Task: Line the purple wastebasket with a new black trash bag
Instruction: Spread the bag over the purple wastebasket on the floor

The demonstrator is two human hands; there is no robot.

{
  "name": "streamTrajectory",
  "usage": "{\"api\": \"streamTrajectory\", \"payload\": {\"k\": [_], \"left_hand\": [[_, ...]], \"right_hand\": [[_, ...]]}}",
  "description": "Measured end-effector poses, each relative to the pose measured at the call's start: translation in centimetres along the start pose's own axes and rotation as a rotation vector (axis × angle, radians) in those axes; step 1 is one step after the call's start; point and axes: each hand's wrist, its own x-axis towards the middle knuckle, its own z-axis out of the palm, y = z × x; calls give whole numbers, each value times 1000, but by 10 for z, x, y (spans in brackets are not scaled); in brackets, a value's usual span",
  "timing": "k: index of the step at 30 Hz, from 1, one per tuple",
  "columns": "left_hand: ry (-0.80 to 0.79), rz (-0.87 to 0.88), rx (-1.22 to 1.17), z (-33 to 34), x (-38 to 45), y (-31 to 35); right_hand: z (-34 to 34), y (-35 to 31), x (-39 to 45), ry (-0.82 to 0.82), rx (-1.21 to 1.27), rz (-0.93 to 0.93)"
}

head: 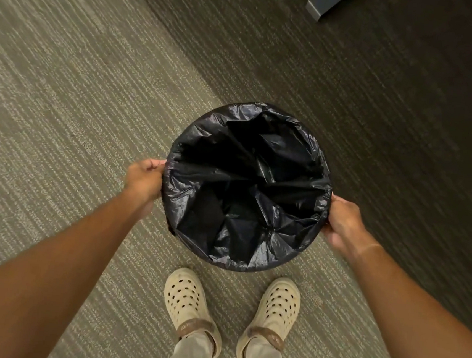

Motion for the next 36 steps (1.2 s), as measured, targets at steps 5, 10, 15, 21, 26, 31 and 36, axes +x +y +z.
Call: {"api": "streamTrajectory", "payload": {"k": [5, 10, 15, 21, 26, 31, 36], "left_hand": [[-25, -98, 92, 0, -1, 5], [-118, 92, -45, -1, -25, 27], [-168, -60, -256, 12, -22, 30], [-217, -208, -282, 14, -16, 26], [366, 415, 147, 18, -38, 36], [-95, 1160, 636, 55, -87, 29], [-431, 897, 1612, 105, -74, -11]], "right_hand": [[-6, -7, 2, 9, -52, 21], [-10, -27, -10, -121, 102, 48], [8, -34, -13, -115, 190, 136], [18, -34, -8, -124, 133, 198], [18, -42, -19, 471, -264, -265], [49, -52, -61, 249, -566, -1173], [122, -30, -22, -382, -1145, -645]]}}
